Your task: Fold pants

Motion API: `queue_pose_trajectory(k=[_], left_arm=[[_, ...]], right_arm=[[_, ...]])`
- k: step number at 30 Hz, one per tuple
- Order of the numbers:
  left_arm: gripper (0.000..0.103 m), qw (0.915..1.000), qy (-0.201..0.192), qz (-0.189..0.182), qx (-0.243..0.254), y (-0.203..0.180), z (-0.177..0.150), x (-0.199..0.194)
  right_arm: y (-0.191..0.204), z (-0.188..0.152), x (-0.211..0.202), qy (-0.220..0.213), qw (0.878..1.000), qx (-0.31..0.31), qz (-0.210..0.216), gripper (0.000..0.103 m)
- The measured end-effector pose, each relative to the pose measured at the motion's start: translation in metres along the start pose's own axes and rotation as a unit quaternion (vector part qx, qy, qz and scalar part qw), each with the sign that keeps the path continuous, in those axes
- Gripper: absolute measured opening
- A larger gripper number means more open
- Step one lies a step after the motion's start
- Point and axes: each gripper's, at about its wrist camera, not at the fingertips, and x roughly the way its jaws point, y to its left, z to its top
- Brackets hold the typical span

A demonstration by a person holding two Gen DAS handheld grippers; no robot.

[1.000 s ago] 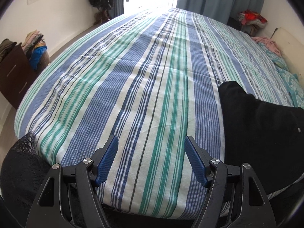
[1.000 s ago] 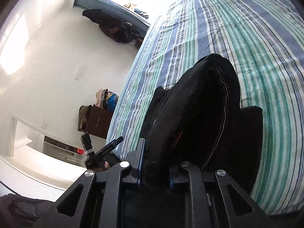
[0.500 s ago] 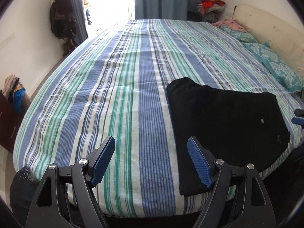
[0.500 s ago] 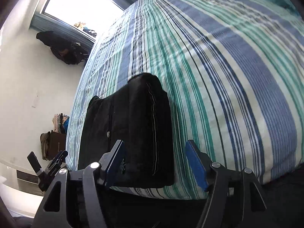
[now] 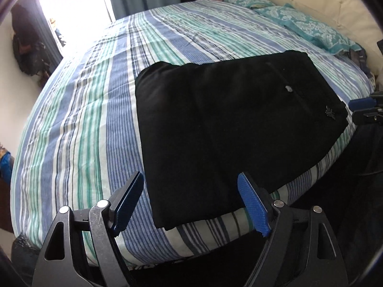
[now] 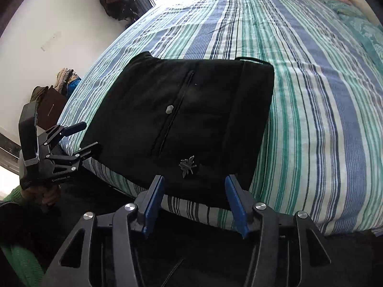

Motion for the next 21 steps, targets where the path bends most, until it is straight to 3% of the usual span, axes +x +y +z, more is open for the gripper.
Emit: queue_pose_trajectory(k=[3, 9, 11, 13, 15, 18, 21], left_arm=[[0.083, 0.9997, -0.005, -0.002, -0.026, 0.011, 0.005, -0.002], [0.082, 0.9986, -0.003, 0.002, -0.052, 0.022, 0.005, -0.001], [0.083, 0.9988, -0.006, 0.010, -0.047, 0.021, 0.003, -0.005], [0.083, 0.9987, -0.015, 0.010, -0.048, 0.021, 0.004, -0.010], [0.084, 0.9987, -0.021, 0.001, -0.047, 0.018, 0.005, -0.011], [0.084, 0.9995, -0.008, 0.019, -0.023, 0.004, 0.013, -0.001], [0.084, 0.9989, 0.002, 0.045, -0.013, -0.008, 0.018, 0.005]], right_arm=[[-0.003, -0.007, -0.011, -0.005, 0.999, -0.019, -0.032, 0.058], [-0.053, 0.001, 0.008, -0.013, 0.993, 0.107, 0.041, 0.057], [-0.050, 0.007, 0.016, 0.003, 0.992, 0.106, 0.069, 0.025], [-0.028, 0.011, 0.013, 0.023, 0.999, 0.043, 0.013, 0.021], [-0.013, 0.008, 0.018, 0.058, 0.998, -0.008, -0.038, 0.021], [-0.014, 0.000, 0.032, 0.119, 0.991, -0.029, -0.061, 0.026], [-0.010, 0.017, 0.007, 0.076, 0.993, -0.047, -0.079, 0.034]])
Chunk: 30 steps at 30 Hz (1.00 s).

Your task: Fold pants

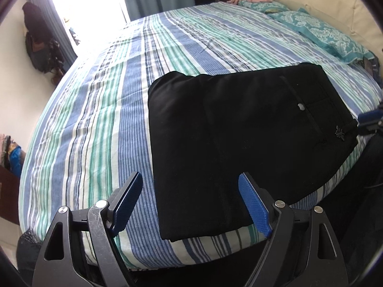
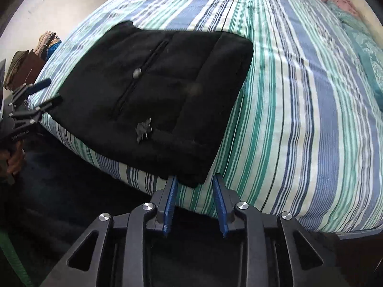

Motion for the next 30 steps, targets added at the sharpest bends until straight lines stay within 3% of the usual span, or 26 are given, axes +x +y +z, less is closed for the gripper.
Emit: queue_pose_trajectory(k=[3, 7, 9, 13, 16, 19, 26, 28, 30], left_arm=[[0.084, 0.9999, 0.009, 0.005, 0.009, -0.008, 0.001, 0.004], [0.084, 0.9995, 0.015, 0.013, 0.025, -0.016, -0.003, 0.006], [0.084, 0.9994, 0.016, 0.016, 0.026, -0.017, -0.005, 0.006], [0.086, 0.9996, 0.016, 0.011, 0.022, -0.017, -0.006, 0.005], [0.086, 0.9996, 0.016, 0.010, 0.022, -0.017, -0.007, 0.006], [0.086, 0.9997, 0.018, 0.007, 0.018, -0.015, -0.008, 0.008], [0.087, 0.9997, 0.020, 0.006, 0.013, -0.012, -0.007, 0.011], [0.088, 0.9997, 0.021, 0.006, 0.011, -0.012, -0.008, 0.011], [0.091, 0.9996, 0.026, 0.003, 0.008, -0.009, -0.009, 0.013]], right_arm=[[-0.011, 0.031, -0.029, -0.081, 0.996, 0.031, 0.013, 0.043], [-0.013, 0.079, -0.021, -0.147, 0.987, 0.048, 0.033, 0.043], [-0.015, 0.097, 0.003, -0.144, 0.987, 0.055, 0.042, 0.043], [-0.029, 0.108, 0.057, -0.087, 0.991, 0.098, 0.025, 0.044], [-0.034, 0.104, 0.054, -0.094, 0.989, 0.113, 0.029, 0.044], [-0.026, 0.099, 0.041, -0.101, 0.989, 0.107, 0.008, 0.044], [0.011, 0.051, -0.004, -0.138, 0.986, 0.080, 0.046, 0.044], [0.025, 0.034, -0.003, -0.127, 0.989, 0.063, 0.044, 0.046], [0.032, 0.018, 0.013, -0.089, 0.994, 0.059, 0.032, 0.047]])
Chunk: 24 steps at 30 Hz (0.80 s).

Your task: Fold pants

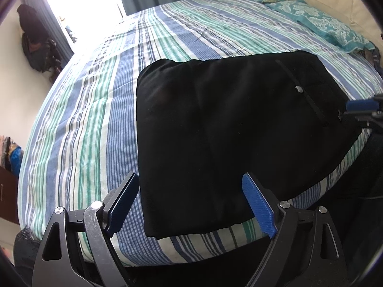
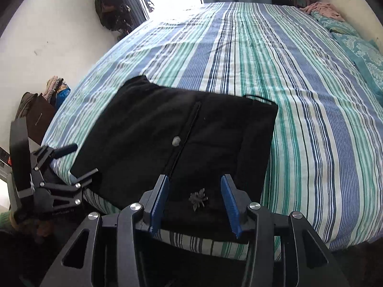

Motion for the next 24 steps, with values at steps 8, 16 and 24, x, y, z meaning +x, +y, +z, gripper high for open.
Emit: queue_pose_trajectory(k=[8, 16, 24], left_arm=[[0.100, 0.9892, -0.022, -0.065, -0.130, 0.086, 0.015, -0.016], [0.100, 0.9529, 0.101, -0.222, -0.181, 0.113, 0.023, 0.077], [0.021, 0.9603, 0.099, -0.224, -0.134, 0.067, 0.041, 0.057]], right_arm=[[-0.058, -0.018, -0.038, -0.055, 0.994, 0.088, 0.045, 0.095], [-0.131, 0.009, 0.054, 0.041, 0.951, 0.211, 0.223, 0.092], [-0.099, 0.020, 0.078, 0.070, 0.936, 0.182, 0.294, 0.048]])
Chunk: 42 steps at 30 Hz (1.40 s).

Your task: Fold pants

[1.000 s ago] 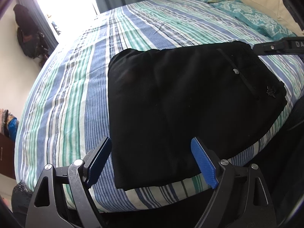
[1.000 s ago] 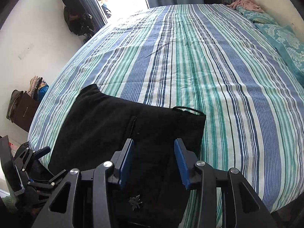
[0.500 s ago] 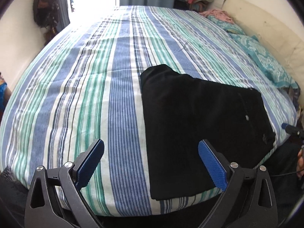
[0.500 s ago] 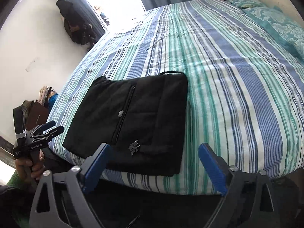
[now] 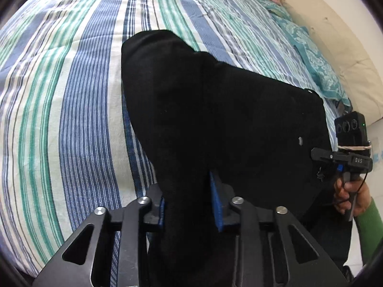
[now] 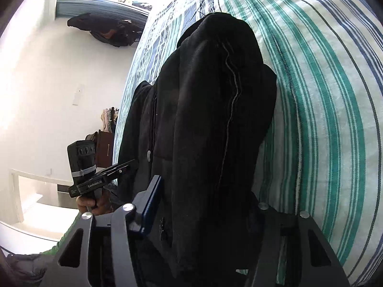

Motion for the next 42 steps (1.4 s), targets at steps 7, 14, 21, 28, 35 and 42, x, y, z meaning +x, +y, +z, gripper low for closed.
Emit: queue_pose_trajectory(k=[7, 14, 21, 28, 35, 42], left_arm=[[0.019, 0.9959, -0.090, -0.013, 0.005, 0.004, 0.059, -0.066], [0.042, 0.9855, -0.158, 0.062, -0.009, 0.042, 0.140, -0.065], [0.075, 0.9596, -0.135, 0.246, -0.023, 0.094, 0.093, -0.023], [0.095, 0.9379, -0.185, 0.293, -0.002, 0.078, 0.019, -0.075], [0.101, 0.9326, -0.225, 0.282, 0.007, 0.034, -0.015, -0.099], [0.101, 0.9145, -0.264, 0.304, 0.041, -0.009, -0.019, -0.130]], right_arm=[[0.076, 0.043, -0.019, -0.044, 0.996, -0.076, 0.011, 0.040], [0.121, 0.147, 0.002, -0.087, 0.986, -0.139, -0.027, 0.042], [0.026, 0.158, 0.018, -0.107, 0.980, -0.011, -0.165, 0.060], [0.032, 0.070, -0.070, -0.178, 0.948, -0.073, -0.252, 0.086], [0.085, 0.006, -0.075, -0.212, 0.851, -0.097, -0.470, 0.103], [0.153, -0.048, -0.062, -0.264, 0.835, -0.173, -0.450, 0.103]])
